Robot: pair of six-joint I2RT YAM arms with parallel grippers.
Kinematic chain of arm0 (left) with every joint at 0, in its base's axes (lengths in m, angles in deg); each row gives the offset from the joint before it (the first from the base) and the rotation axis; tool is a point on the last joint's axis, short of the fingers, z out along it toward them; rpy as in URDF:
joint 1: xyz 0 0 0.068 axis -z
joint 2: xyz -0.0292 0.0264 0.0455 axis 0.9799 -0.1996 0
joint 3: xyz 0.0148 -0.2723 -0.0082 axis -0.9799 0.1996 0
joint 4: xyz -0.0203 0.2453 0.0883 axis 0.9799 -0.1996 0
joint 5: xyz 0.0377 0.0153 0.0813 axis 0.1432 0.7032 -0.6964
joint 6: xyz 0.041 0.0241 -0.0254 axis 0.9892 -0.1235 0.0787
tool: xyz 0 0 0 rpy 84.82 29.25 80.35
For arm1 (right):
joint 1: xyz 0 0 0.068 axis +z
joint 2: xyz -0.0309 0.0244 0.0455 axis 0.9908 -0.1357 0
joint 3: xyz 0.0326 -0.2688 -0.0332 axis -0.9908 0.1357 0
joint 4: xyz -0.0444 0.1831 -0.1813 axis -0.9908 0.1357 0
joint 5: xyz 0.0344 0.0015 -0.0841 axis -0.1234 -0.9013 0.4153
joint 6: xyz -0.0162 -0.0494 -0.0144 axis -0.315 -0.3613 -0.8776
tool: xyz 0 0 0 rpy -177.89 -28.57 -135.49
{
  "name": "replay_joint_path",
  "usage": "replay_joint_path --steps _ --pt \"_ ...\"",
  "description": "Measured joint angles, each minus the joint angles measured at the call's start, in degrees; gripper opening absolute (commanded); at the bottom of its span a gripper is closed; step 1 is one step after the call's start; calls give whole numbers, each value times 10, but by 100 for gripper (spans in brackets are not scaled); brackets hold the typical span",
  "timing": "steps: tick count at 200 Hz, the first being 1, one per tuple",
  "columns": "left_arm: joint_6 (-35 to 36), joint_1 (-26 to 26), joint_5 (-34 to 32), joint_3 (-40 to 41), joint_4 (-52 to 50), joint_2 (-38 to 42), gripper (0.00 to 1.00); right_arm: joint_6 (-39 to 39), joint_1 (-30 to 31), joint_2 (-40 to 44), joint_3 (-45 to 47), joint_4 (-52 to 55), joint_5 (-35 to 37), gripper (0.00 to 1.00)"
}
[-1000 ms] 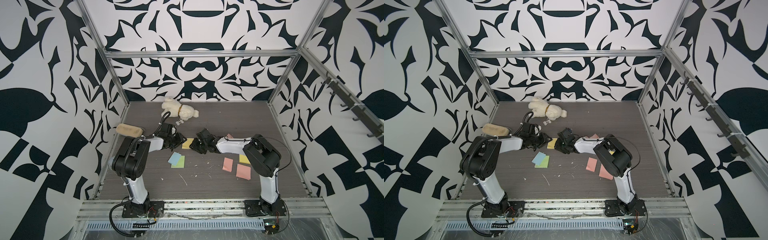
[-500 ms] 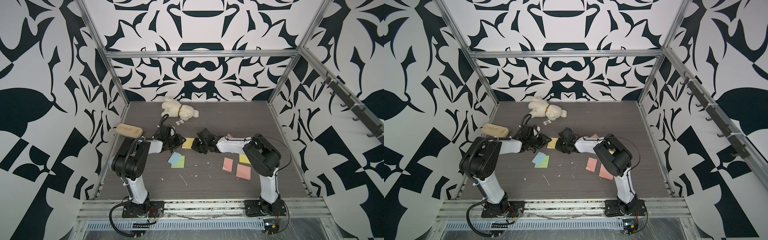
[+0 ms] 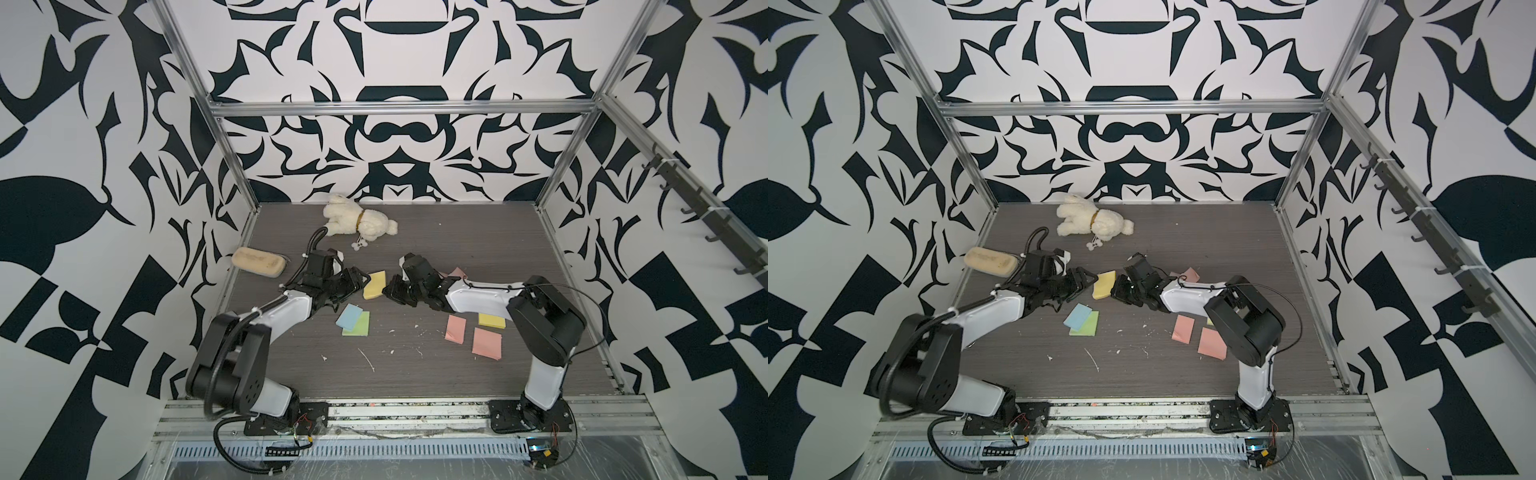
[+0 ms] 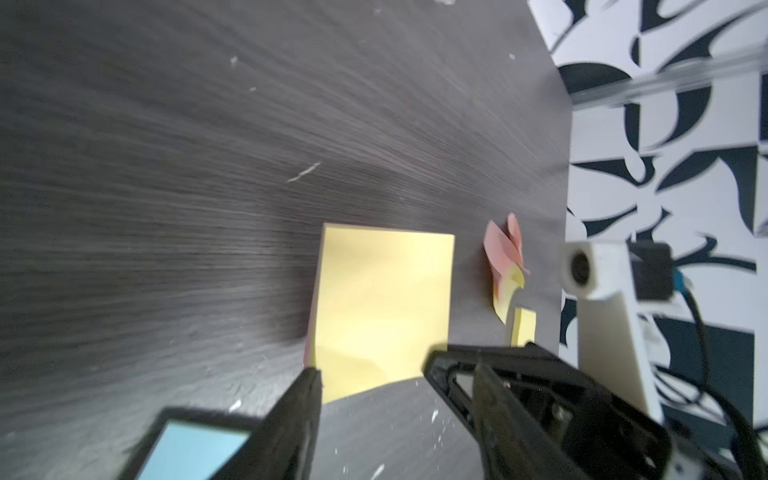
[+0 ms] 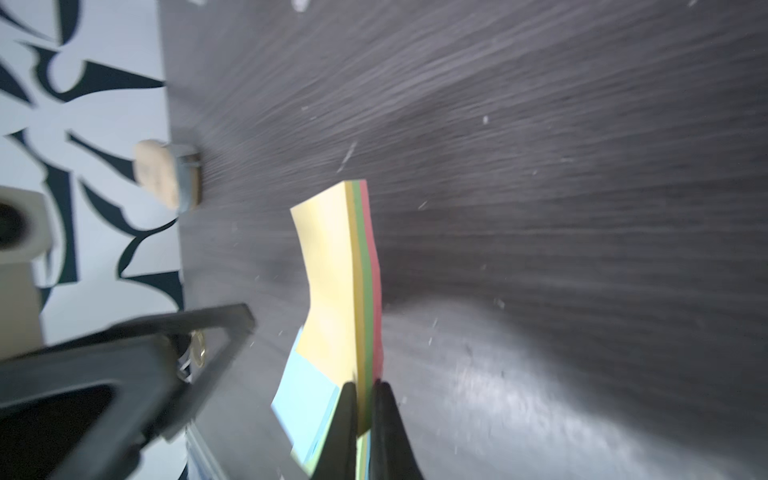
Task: Tear off pages from different memo pads
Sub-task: Pick up the memo pad from the center of the board.
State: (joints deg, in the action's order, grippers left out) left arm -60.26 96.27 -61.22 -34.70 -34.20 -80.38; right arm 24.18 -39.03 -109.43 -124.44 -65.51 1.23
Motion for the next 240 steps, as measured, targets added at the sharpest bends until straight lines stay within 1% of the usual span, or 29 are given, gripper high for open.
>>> replay_joint_path --steps 30,54,83,123,149,175,216,240 --pt "-4 -16 18 46 4 110 81 -12 -3 76 54 -24 -26 0" --pt "-23 -19 43 76 19 146 82 -4 -4 122 97 -53 -51 0" --pt "-47 -19 74 103 45 159 78 14 5 157 128 -72 -76 0" --pt "-73 -19 109 127 87 158 71 50 25 171 149 -121 -107 0" --pt "-83 -19 123 132 103 158 63 70 31 171 158 -141 -121 0" --pt "-89 -19 135 132 116 158 52 87 32 171 160 -156 -134 0" --pt "-89 -19 153 133 129 150 33 104 31 171 160 -175 -158 0" --pt "-85 -19 162 133 129 150 18 108 31 171 160 -175 -168 0"
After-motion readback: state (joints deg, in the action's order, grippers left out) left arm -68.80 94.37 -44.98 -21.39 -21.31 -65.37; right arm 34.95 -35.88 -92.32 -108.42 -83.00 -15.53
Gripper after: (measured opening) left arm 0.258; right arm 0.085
